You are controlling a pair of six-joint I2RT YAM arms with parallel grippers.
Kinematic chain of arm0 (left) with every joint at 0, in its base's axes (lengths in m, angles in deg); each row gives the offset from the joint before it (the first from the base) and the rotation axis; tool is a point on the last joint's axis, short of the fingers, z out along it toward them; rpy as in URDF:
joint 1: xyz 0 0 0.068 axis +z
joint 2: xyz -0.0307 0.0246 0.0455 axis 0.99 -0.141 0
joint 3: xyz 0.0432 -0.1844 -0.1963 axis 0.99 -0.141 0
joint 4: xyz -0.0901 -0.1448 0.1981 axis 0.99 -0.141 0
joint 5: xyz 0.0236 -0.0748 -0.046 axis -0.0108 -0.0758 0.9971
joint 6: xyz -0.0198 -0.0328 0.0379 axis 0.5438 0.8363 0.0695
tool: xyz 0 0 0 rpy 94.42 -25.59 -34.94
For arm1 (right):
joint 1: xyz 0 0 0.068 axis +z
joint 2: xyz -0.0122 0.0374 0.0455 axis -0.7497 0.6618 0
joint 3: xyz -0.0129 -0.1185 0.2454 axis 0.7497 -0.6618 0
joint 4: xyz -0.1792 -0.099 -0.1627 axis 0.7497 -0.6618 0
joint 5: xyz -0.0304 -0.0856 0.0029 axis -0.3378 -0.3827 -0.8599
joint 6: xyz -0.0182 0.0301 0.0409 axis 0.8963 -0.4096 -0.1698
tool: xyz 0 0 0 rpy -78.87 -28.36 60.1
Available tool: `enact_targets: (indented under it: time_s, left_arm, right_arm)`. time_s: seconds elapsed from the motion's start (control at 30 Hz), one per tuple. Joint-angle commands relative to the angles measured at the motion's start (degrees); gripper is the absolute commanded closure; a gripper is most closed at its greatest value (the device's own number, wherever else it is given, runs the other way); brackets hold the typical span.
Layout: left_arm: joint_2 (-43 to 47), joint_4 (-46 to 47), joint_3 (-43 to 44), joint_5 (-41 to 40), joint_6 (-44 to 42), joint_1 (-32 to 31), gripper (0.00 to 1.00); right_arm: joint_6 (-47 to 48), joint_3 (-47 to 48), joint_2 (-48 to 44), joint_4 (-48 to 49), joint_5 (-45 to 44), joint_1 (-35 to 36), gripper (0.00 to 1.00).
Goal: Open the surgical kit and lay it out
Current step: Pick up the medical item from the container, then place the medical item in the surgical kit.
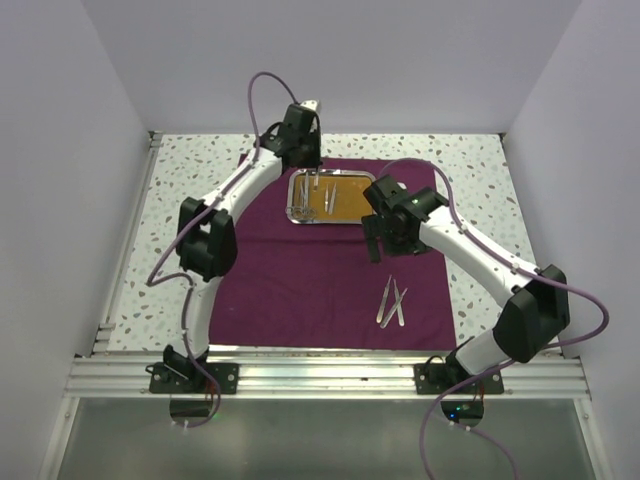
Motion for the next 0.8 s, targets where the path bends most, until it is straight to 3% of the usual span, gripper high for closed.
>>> enact_targets:
  time_s: [0.0,0.17,0.3,0.5,0.77]
  left_arm:
    - [8.7,-1.5,-8.1,-2.0,1.3,-1.8,1.00]
    - [21.2,-0.6,-25.2,-4.7,5.6,-6.2,1.00]
    - [34.8,-4.5,-41.7,-10.7,9.1,-13.4,1.00]
    - [54.1,-3.6,-65.8,-12.8,21.1,-19.1,1.00]
    - [63.2,-2.0,-79.9,-17.0,29.5,-26.2,1.00]
  right_arm:
    - [2.3,0.9,-3.0,0.6,-0.3,-0.2,0.08]
    - [3.1,0.5,-5.2,0.5,0.1,-0.3,0.07]
    - [1.9,-2.8,-9.4,1.7,2.7,-0.6,0.06]
    - [-0.2,-8.3,-13.8,4.3,5.5,-0.7,0.06]
    - [2.4,-8.5,-13.9,4.8,6.5,-0.7,0.06]
